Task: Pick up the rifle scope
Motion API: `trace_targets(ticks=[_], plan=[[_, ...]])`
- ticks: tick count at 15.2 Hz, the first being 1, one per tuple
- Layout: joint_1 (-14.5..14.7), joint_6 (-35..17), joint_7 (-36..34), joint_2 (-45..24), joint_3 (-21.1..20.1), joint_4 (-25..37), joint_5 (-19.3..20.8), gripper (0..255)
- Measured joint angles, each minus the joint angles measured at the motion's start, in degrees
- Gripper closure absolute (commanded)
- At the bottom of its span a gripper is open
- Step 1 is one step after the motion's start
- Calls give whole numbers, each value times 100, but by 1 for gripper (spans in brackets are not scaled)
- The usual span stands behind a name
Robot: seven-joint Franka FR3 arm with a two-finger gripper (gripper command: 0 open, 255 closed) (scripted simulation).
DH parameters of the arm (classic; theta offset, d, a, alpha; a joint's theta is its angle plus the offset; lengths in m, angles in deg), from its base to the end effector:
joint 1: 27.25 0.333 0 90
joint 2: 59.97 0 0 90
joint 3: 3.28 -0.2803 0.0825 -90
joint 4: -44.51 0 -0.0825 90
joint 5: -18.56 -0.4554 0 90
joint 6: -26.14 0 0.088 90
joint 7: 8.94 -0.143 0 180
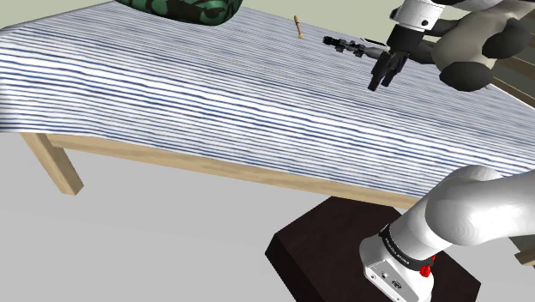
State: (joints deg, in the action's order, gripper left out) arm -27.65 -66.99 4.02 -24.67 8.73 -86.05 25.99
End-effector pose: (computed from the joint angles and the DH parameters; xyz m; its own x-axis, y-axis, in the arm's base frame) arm 0.4370 -0.1174 0.4968 0.9971 0.0602 -0.0475 0.0602 -0.9982 -0.0022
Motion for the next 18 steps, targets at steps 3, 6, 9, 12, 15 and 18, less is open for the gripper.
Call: trace_targets(ticks=[3, 6, 9, 12, 15, 18], plan=[[10, -186, 531, -431, 307, 380, 143, 0], [30, -312, 1094, -912, 621, 871, 219, 0], [63, -518, 1635, -1411, 912, 1296, 207, 0], [89, -652, 2211, -1976, 1199, 1854, 100, 0], [106, -633, 2773, -2593, 1433, 2583, -118, 0], [47, -636, 3367, -3252, 1652, 3304, -425, 0]])
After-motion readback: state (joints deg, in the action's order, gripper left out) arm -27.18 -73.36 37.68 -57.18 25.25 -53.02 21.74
